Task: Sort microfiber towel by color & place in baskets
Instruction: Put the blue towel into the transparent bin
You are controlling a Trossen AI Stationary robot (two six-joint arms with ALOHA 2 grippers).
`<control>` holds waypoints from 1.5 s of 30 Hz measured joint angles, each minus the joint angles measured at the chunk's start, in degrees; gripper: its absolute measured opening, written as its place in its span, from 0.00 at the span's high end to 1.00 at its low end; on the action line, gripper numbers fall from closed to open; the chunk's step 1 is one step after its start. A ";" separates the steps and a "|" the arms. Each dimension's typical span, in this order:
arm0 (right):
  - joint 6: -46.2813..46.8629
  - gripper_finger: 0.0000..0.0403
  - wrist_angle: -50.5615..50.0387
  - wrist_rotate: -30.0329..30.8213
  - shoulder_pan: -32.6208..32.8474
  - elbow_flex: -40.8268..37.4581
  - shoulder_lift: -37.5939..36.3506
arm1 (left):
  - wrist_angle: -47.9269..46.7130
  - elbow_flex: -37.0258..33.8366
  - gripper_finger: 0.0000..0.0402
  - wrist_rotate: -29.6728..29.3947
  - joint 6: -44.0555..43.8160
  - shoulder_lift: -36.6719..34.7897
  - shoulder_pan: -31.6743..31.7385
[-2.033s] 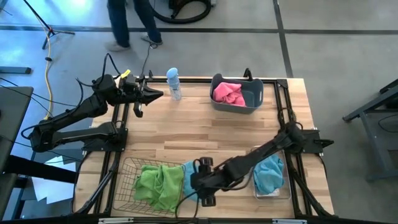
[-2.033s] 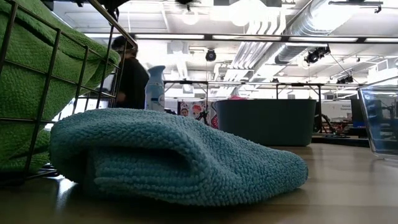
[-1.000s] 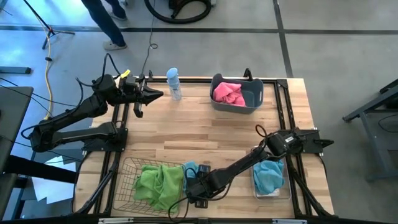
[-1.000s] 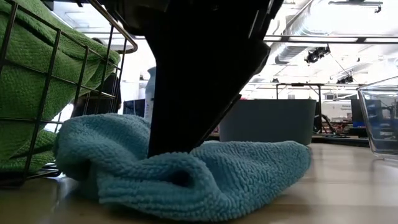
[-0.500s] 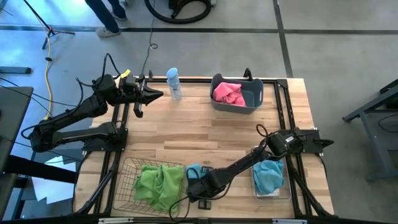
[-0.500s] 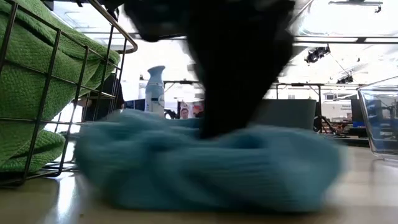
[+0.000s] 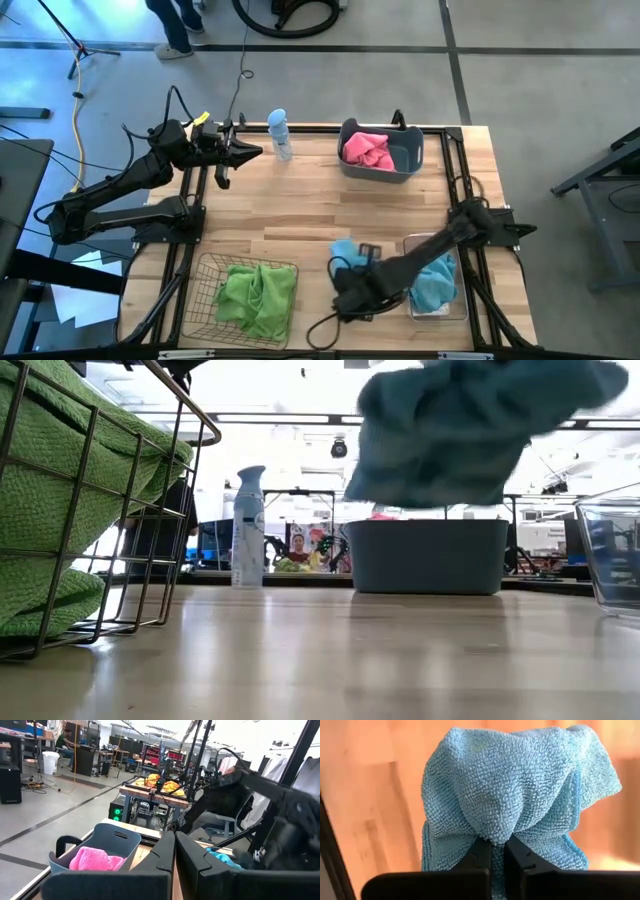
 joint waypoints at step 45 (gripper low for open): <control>28.99 1.00 11.42 -13.73 15.21 -42.61 -49.92 | 0.00 0.02 1.00 -4.13 -0.50 0.00 0.00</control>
